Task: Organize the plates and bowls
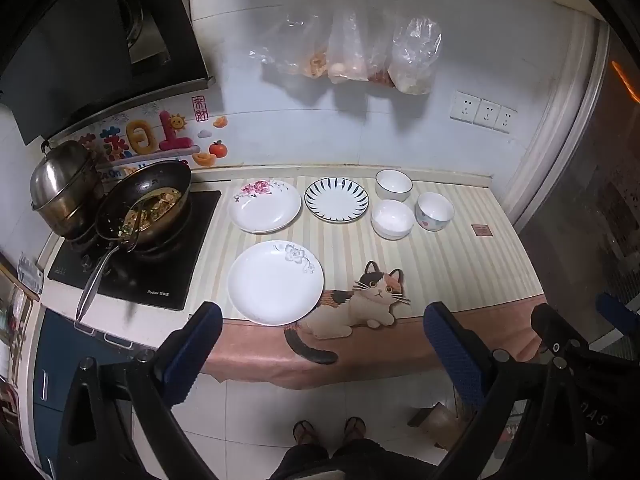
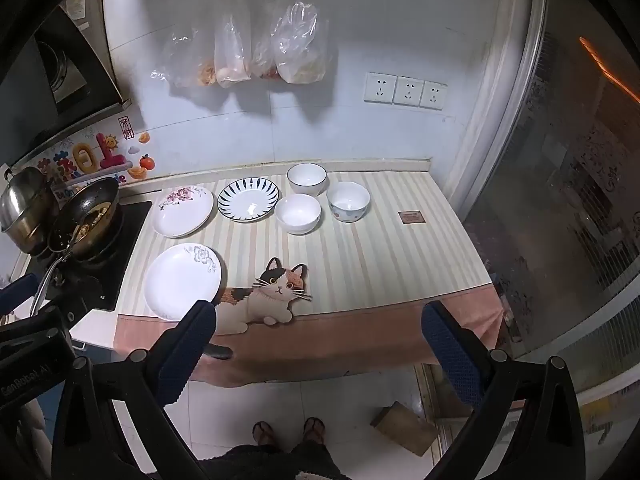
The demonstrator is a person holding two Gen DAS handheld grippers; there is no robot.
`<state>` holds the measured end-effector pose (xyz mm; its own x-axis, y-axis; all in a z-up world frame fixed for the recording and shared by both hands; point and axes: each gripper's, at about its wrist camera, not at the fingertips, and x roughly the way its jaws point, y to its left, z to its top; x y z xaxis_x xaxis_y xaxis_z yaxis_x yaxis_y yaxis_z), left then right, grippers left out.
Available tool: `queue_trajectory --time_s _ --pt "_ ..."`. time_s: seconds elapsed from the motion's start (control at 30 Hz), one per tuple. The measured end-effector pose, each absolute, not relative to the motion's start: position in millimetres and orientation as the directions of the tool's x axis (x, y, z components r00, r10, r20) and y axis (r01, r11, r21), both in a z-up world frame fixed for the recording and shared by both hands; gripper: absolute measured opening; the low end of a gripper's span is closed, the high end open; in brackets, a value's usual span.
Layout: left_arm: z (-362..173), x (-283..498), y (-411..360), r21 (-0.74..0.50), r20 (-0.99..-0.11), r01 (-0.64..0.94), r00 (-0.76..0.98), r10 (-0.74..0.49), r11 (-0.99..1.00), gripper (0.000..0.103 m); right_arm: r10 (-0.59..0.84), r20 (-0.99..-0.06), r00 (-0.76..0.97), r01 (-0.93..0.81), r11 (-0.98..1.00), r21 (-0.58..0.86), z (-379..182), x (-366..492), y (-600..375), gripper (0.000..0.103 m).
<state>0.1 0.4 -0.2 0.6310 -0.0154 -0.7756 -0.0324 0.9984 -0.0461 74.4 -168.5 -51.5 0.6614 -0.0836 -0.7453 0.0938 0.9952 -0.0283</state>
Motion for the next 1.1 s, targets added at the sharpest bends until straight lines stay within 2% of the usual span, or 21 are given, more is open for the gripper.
queue_trajectory --time_s 1.1 --pt "8 -4 17 -0.031 -0.755 -0.064 0.656 0.019 0.997 0.103 -0.078 -0.732 0.676 0.085 0.996 -0.027 -35 73 -161 0.103"
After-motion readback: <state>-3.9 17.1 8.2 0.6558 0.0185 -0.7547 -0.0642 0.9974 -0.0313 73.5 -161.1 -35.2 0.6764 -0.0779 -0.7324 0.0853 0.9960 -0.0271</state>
